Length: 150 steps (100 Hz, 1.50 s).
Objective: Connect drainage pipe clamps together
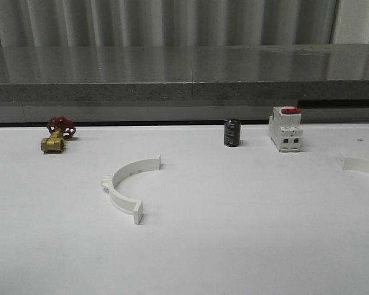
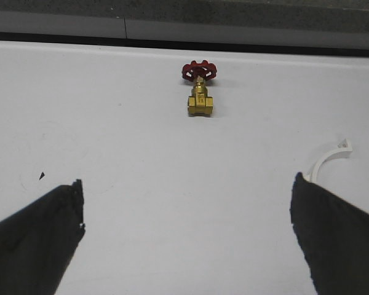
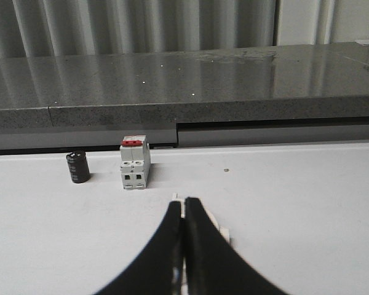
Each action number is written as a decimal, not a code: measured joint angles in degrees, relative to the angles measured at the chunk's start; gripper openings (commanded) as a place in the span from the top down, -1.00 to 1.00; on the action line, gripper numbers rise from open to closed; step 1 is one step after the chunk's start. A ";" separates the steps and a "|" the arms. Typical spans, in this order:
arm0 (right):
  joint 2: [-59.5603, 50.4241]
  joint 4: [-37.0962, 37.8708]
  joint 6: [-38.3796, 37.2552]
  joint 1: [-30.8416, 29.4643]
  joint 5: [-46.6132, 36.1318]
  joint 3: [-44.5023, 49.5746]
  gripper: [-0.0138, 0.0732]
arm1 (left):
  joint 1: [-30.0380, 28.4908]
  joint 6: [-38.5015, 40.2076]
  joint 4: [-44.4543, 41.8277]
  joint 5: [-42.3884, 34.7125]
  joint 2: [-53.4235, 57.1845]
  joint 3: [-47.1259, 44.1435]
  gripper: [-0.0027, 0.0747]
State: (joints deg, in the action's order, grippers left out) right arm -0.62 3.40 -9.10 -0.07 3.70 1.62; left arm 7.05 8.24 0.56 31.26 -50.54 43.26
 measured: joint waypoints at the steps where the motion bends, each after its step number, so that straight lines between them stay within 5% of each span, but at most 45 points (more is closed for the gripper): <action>1: 0.00 0.00 0.00 0.00 0.00 0.00 0.84 | 0.01 0.00 0.00 -0.03 0.41 -0.65 -0.78; 41: 0.00 0.00 0.00 0.00 0.00 0.00 0.84 | 0.01 -0.09 0.00 -1.02 21.96 -15.60 -0.65; 51: 0.00 0.00 0.00 0.00 0.00 0.00 0.84 | 0.01 -0.09 0.00 -1.02 25.88 -17.84 -0.34; 80: 0.00 0.00 0.00 0.00 0.00 0.00 0.84 | 0.01 -0.09 -0.56 -1.02 30.34 -18.93 0.99; 118: 0.00 0.00 -0.20 0.00 1.85 -0.93 0.84 | 0.01 -0.09 -0.87 -1.02 30.34 -18.93 0.98; 150: 9.31 0.00 -1.90 0.00 14.20 -15.42 0.84 | 0.01 -0.09 -0.87 -1.02 30.34 -18.93 0.98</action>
State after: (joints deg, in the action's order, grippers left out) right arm 8.69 3.40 -10.99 -0.07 17.89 -13.80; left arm 7.06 8.15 -0.30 30.23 -20.20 24.33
